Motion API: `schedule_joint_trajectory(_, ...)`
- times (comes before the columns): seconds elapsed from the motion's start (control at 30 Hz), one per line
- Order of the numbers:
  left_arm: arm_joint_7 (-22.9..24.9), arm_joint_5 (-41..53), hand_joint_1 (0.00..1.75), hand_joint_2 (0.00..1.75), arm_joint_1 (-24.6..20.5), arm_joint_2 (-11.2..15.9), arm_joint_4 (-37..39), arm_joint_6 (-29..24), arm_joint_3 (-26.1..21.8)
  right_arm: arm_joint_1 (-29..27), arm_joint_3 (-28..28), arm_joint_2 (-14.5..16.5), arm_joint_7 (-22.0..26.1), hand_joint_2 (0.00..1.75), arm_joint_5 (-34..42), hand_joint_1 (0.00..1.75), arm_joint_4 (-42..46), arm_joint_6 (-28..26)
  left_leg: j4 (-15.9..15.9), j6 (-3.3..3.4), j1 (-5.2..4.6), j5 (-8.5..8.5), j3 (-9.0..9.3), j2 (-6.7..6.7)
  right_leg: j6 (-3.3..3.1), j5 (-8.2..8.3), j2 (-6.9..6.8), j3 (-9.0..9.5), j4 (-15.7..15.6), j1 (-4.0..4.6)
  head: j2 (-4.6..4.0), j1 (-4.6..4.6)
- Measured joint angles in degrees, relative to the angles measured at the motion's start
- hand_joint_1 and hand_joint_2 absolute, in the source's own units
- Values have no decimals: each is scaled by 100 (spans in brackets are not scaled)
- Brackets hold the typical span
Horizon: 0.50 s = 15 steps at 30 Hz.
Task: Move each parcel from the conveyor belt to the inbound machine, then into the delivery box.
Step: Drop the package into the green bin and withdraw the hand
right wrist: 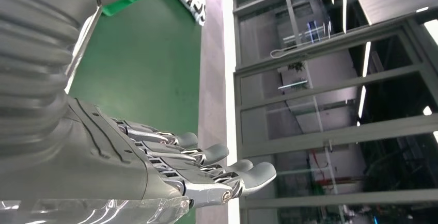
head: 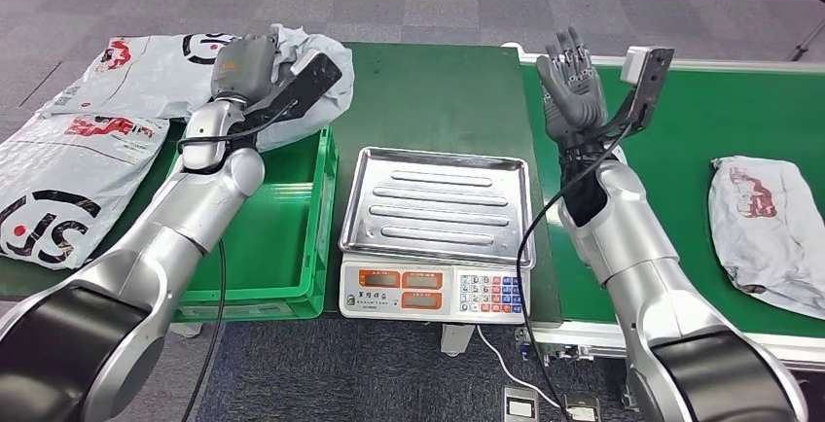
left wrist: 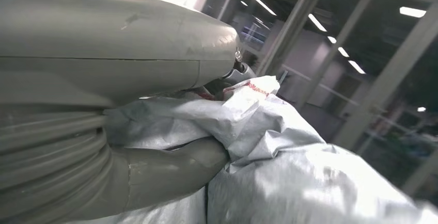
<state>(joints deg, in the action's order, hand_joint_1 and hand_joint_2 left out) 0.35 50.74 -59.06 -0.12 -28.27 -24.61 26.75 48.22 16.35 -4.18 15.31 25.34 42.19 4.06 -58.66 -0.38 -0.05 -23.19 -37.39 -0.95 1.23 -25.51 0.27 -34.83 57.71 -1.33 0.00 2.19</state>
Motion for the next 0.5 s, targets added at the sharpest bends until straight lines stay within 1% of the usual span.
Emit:
schedule_joint_trajectory(0.13, 30, 250, 175, 175, 290, 205, -93, 98, -114, -368, 0, -182, 15, 175, -52, 0, 295, -69, 1, -1, 0, -1, -2, -1, -1, -1, 0, -1, 0, 0, 0, -1)
schedule_joint_trajectory(0.2, 135, 494, 175, 175, 457, 305, -191, 136, -180, -501, 0, -228, 15, 175, -143, 0, 397, -75, 1, 0, 0, -1, -3, 0, -1, -2, 1, -2, 0, 0, 0, -1)
schedule_joint_trajectory(0.3, 421, 1070, 175, 175, 720, 498, -344, 45, -288, -624, 0, -246, 15, 175, -296, 0, 490, -77, 2, 0, 0, -3, -3, 7, -1, -2, 7, -3, 0, 0, 0, 0)
schedule_joint_trajectory(0.4, 817, 1738, 175, 175, 957, 705, -434, -125, -375, -654, 0, -242, 14, 175, -396, 0, 505, -71, 2, -1, 1, -2, -2, 11, -2, -2, 10, -6, 0, 0, 0, 0)
schedule_joint_trajectory(0.5, 1120, 2261, 175, 175, 1119, 906, -473, -45, -486, -639, 0, -242, 15, 175, -449, 0, 500, -47, 2, -1, 3, -2, -1, 12, -3, -2, 9, -6, 0, 3, 0, 0)
